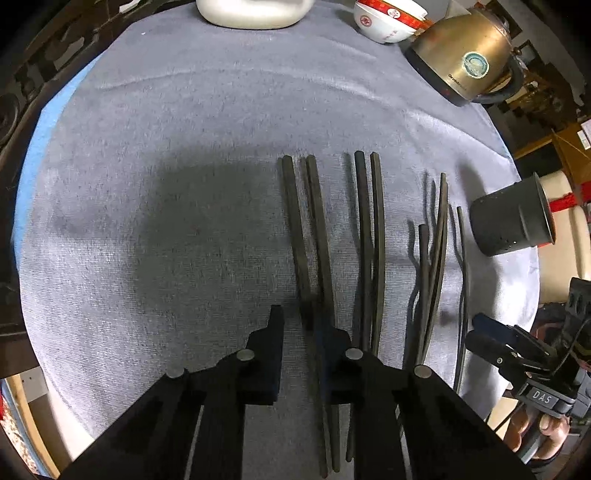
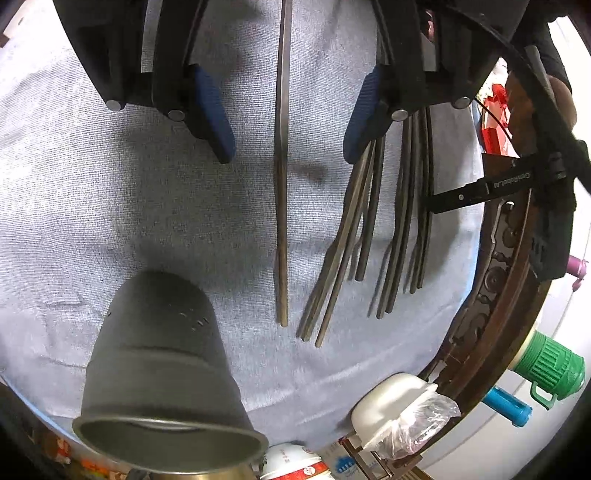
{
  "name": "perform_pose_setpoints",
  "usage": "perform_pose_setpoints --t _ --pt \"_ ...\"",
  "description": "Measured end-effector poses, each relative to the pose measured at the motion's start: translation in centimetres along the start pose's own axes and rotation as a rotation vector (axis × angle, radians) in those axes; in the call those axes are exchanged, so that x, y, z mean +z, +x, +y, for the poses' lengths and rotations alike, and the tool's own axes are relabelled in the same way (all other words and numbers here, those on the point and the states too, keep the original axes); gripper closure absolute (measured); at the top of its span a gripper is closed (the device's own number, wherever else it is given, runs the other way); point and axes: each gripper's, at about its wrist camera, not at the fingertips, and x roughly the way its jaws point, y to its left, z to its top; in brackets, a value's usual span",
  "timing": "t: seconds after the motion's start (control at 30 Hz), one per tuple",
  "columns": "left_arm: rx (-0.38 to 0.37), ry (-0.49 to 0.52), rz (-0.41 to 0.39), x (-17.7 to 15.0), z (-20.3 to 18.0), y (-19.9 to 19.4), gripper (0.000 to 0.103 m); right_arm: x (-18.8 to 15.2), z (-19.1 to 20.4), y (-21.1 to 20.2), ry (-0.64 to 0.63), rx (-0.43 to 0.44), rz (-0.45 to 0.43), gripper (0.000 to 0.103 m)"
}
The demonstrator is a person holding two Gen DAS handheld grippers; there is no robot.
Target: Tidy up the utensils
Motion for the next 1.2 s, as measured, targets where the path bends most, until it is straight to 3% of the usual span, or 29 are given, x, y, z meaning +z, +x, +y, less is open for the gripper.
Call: perform_pose_setpoints --t 0.23,0.53,0.57,0.6,0.67,0.77,0.9,1.0,1.1,1.2 --pt "0.040 0.019 0.019 0.0 0.9 0.3 0.094 -0.4 -0.8 -0.4 0.001 0.023 -0.011 0.037" --pt "0.049 0.001 0.038 -1.8 1.0 0.2 0.095 -0.2 -0.5 -0.4 -0.024 -0.005 0.022 0.039" --pt "0.046 -0.015 0.037 -2.0 1.1 0.2 0.095 -0.1 -0.1 -0.3 -0.042 -0.034 0.029 0.057" --pt "0.042 -0.028 0.036 -2.3 1.3 0.2 0.095 -0.1 0.1 -0.2 -0.059 -0.076 0.038 0.083" --pt "0.026 -0.065 0.041 -3.0 1.4 0.0 0.095 -0.1 0.2 0.0 -0.079 -0.101 0.062 0.094" --pt "0.000 -0.125 0.038 -3.7 2.1 -0.1 0.095 -0.4 0.5 -0.3 -0.124 -0.149 0.096 0.094" --pt "-0.038 -0.163 0.060 -3.9 2.8 -0.2 0.093 -0.8 0.7 -0.7 -0.148 -0.156 0.133 0.092" --pt "-0.019 -0.158 0.063 -3.0 3.3 -1.2 0.082 -0.2 0.5 -1.2 -0.131 -0.147 0.136 0.085" --pt "-0.003 -0.143 0.045 -1.7 3.3 -1.5 0.081 1.2 0.7 -2.0 -0.121 -0.145 0.094 0.043" --pt "0.018 -0.114 0.057 -1.0 2.9 -1.0 0.080 1.9 1.1 -1.4 -0.142 -0.156 0.107 0.045"
